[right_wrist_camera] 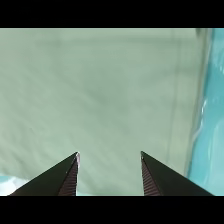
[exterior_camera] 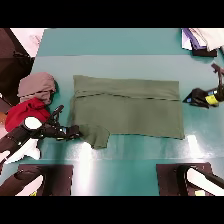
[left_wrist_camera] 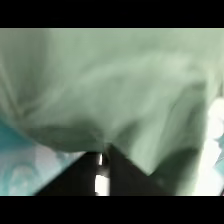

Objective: Fold the shirts.

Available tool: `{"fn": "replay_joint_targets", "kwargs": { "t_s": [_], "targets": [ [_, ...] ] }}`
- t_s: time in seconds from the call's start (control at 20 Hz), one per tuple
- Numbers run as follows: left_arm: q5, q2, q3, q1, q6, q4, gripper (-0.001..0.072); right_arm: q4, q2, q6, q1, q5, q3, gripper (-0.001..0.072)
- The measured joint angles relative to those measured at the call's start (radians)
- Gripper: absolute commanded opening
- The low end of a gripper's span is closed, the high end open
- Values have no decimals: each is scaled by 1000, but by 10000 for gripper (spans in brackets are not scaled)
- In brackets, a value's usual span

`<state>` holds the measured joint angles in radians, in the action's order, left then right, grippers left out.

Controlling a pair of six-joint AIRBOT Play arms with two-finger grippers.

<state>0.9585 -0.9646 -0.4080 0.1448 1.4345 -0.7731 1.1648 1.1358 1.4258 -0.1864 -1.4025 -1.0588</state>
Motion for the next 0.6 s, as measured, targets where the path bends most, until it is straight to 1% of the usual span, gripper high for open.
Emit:
{"fn": "replay_joint_targets", "kwargs": {
  "t_s": [0.3, 0.4, 0.6],
  "targets": [
    [12, 1, -74, 3, -43, 15, 24, 32, -78, -28, -216, -53, 256, 433],
    [16, 1, -89, 2, -58, 15, 24, 38, -86, -42, -264, -51, 330, 433],
    [24, 1, -100, 3, -73, 18, 25, 40, -92, -56, -304, -4, 439, 432]
  ]
}}
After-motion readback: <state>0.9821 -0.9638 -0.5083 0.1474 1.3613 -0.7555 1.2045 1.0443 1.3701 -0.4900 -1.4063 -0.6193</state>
